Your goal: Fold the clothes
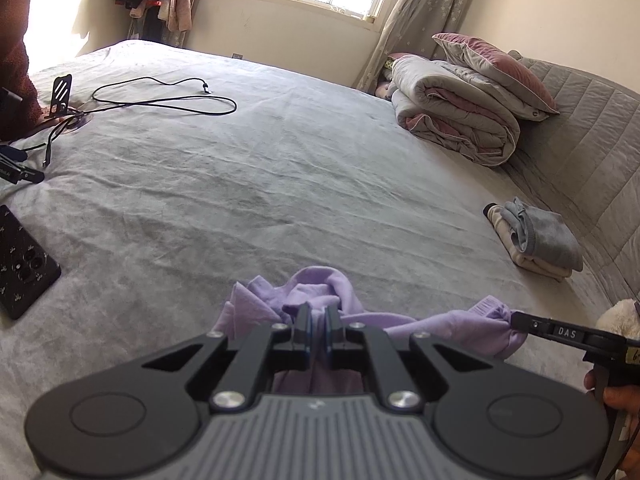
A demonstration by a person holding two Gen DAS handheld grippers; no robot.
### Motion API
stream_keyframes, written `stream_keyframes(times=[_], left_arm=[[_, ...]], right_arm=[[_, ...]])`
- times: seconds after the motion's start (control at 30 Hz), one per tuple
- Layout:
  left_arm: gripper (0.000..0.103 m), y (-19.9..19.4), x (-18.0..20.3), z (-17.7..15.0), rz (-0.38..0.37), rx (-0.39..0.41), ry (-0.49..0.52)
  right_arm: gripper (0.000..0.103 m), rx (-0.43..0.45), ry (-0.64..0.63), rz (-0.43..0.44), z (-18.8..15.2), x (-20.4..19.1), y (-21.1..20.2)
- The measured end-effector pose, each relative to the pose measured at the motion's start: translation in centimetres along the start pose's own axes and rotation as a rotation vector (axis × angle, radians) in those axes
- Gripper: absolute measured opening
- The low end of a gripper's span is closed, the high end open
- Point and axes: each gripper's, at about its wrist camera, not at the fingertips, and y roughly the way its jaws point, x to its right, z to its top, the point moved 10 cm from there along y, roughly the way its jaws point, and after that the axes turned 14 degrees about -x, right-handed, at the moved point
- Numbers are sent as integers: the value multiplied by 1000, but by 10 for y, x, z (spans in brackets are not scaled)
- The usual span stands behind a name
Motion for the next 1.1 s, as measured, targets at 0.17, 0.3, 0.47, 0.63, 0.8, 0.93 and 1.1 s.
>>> stream_keyframes(times=[0.17, 0.3, 0.47, 0.63, 0.8, 0.93, 1.1], left_arm=[[7, 1, -3, -1, 4, -13, 1], [7, 4, -5, -3, 10, -27, 3], [7, 5, -5, -2, 0, -28, -9], [8, 7, -3, -1, -9, -28, -7], [8, 7, -2, 0, -18, -26, -6], [8, 4, -3, 1, -21, -17, -9], [8, 2, -7, 4, -23, -5, -15]], right_arm=[[6, -4, -10, -4, -2, -1, 1], [6, -5, -19, -3, -2, -2, 0], [6, -9, -13, -2, -1, 1, 2], [6, -2, -17, -1, 1, 0, 1], [6, -4, -13, -9, 1, 3, 3], [6, -1, -9, -15, 1, 2, 2], [6, 27, -9, -25, 2, 0, -3]])
